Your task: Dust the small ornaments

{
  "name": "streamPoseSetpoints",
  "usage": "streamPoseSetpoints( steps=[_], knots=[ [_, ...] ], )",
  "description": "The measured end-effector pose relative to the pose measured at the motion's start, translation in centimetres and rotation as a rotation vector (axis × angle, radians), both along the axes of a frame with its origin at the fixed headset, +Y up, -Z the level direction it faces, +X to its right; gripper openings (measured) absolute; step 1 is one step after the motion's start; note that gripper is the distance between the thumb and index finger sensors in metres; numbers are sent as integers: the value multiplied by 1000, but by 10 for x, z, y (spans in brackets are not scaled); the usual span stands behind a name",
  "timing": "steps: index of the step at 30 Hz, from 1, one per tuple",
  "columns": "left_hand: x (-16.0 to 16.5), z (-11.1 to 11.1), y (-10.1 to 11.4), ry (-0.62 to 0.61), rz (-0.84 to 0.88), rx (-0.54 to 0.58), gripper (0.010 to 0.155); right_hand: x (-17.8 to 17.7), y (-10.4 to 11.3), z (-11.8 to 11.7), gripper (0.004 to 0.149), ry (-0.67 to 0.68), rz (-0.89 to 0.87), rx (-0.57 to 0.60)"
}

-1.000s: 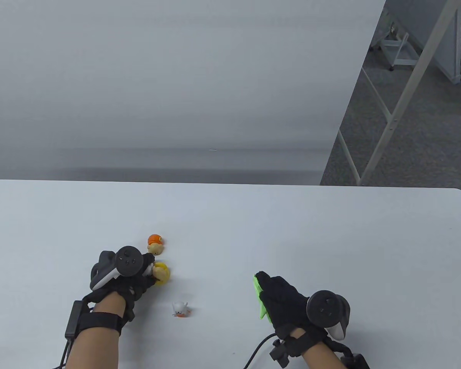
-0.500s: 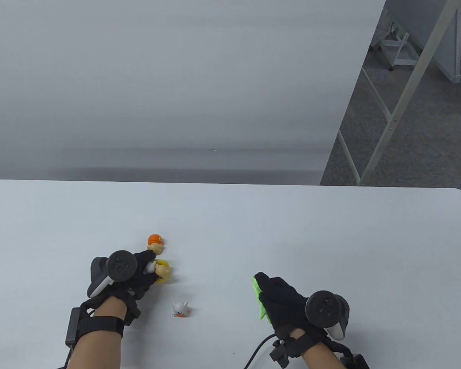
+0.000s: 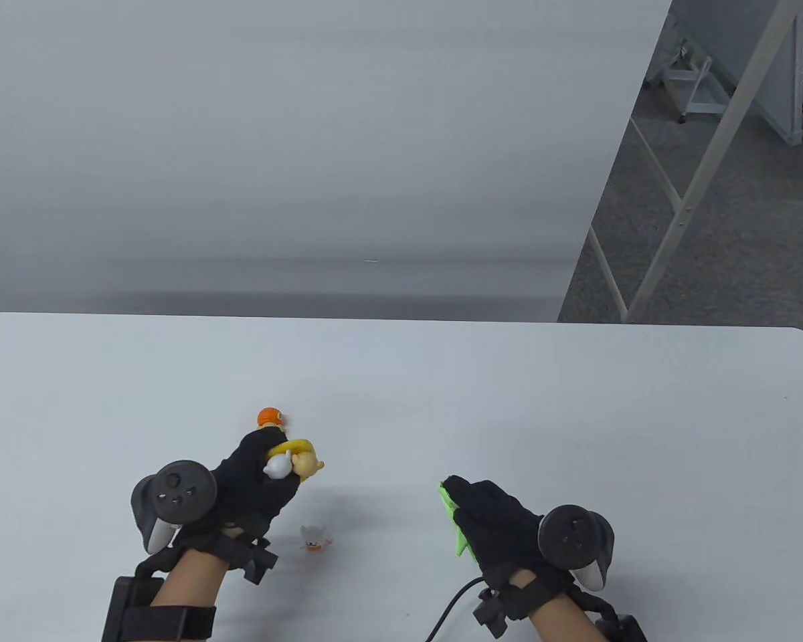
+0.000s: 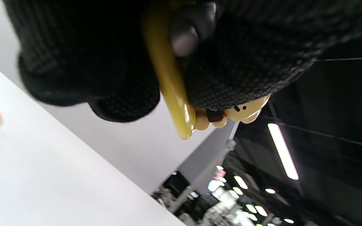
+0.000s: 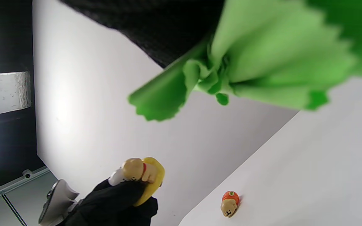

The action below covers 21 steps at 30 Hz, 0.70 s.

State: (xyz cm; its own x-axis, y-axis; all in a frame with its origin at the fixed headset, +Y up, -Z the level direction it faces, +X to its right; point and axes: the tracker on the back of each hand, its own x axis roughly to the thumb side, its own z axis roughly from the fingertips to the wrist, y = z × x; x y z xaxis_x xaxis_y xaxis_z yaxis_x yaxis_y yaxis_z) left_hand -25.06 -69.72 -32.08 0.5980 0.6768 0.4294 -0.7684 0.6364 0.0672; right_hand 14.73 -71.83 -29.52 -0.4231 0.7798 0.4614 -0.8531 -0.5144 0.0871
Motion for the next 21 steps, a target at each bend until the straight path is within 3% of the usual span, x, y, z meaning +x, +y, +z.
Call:
streamPoseSetpoints(
  steps=[3, 6, 11, 19, 21],
  knots=[
    [15, 16, 5, -2, -52, 70, 77, -1, -2, 1, 42, -11, -16, 8],
    [28, 27, -3, -32, -34, 111, 76, -6, -3, 3, 42, 6, 27, 20],
    [51, 33, -16, -129, -184, 86, 76, -27, -9, 8, 41, 88, 107, 52],
    [92, 28, -30, -223, -378, 21, 76, -87, -2, 21, 40, 289, 244, 261],
    [101, 31, -32, -244, -381, 39, 76, -101, -2, 26, 40, 336, 376, 330]
  ],
)
